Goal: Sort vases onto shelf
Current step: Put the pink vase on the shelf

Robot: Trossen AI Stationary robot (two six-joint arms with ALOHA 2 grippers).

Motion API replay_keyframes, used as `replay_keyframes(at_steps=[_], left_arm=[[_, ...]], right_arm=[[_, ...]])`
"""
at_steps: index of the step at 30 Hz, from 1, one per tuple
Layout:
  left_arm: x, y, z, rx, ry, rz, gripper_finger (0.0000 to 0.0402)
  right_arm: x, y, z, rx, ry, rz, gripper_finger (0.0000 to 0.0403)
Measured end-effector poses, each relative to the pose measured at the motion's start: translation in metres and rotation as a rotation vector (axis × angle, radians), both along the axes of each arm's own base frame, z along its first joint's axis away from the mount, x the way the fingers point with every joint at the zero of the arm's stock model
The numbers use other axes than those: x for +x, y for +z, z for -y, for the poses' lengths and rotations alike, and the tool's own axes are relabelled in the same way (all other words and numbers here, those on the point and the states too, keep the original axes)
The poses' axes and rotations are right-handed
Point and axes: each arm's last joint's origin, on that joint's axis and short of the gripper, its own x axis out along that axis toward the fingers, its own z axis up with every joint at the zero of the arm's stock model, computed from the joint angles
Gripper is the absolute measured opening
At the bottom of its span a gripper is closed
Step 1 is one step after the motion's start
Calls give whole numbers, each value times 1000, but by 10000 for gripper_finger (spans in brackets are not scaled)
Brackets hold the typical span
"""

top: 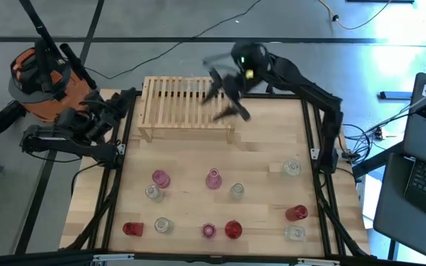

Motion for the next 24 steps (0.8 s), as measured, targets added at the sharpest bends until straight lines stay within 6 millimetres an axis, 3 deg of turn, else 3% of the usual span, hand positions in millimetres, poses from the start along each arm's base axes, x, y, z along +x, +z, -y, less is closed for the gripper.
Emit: replay_keyframes(at_steps=[7,13,18,24], left_arm=[[3,-5,0,-14,-10,-47,15],[4,-6,0,-20,-15,-58,15],[4,-5,1,-39,-91,-21,15],[5,-5,3,-37,-181,3,15]], right_arm=[[-41,-34,-45,-280,-106,-623,233],[-24,-56,-67,-165,5,-551,216],[-18,-121,-66,-121,32,-749,202],[-16,-194,-69,36,70,-753,199]])
